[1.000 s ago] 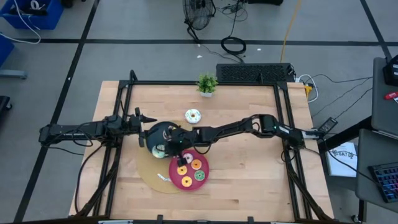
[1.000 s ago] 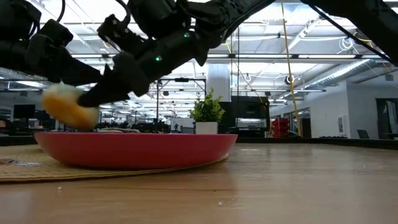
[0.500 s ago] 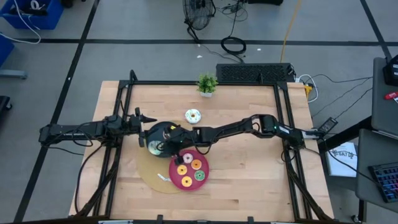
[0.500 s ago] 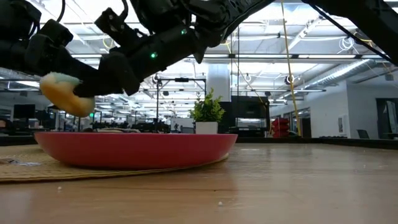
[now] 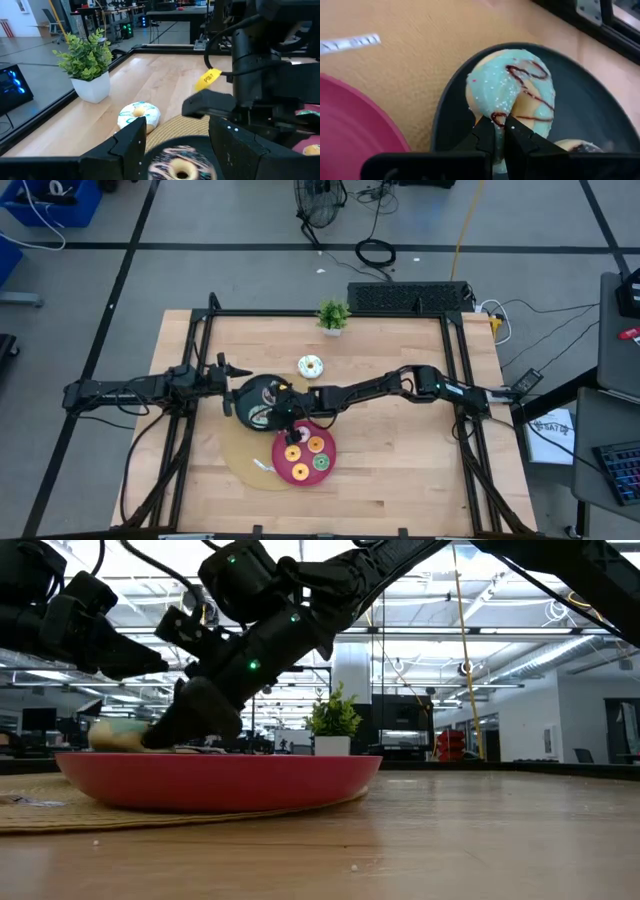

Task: Pick & Place donuts
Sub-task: Put the large blue donut into the black plate

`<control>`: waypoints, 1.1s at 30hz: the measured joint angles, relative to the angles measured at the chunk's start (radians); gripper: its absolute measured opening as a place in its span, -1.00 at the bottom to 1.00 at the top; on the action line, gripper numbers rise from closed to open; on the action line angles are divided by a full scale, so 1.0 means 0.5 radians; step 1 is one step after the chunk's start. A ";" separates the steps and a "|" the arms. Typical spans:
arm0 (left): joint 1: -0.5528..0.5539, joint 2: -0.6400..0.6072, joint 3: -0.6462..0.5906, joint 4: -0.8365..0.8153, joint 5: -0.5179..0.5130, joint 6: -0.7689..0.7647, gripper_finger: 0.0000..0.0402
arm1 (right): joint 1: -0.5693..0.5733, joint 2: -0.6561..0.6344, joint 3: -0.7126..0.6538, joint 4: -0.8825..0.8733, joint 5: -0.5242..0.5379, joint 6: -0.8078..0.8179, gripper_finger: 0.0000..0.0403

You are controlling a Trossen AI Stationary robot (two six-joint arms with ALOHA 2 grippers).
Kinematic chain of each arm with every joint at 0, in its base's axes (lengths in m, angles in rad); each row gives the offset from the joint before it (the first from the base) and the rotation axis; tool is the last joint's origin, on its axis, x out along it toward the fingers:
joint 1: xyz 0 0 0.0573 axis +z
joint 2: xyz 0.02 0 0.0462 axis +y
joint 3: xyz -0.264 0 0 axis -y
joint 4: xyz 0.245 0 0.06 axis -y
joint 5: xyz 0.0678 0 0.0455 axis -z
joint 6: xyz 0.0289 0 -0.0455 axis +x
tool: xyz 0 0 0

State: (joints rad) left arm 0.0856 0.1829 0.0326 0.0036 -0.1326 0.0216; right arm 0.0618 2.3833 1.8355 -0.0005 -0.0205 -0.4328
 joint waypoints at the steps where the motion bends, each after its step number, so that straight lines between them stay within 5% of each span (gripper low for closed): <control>1: 0.000 0.000 0.000 0.000 0.000 0.000 0.06 | 0.009 0.000 0.000 -0.020 0.056 -0.012 -0.94; 6: 0.000 0.000 0.000 0.000 0.000 0.000 0.07 | 0.046 -0.002 0.000 -0.149 0.306 -0.066 -0.94; 18: 0.000 0.000 0.000 0.000 0.000 0.000 0.07 | 0.096 -0.011 0.000 -0.182 0.307 -0.016 -0.87; 33: 0.000 0.000 0.000 0.000 0.000 0.000 0.06 | 0.098 -0.011 0.000 -0.106 0.310 0.159 -0.02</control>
State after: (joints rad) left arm 0.0854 0.1829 0.0326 0.0034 -0.1326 0.0216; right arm 0.1107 2.3775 1.8355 -0.0533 0.1345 -0.3533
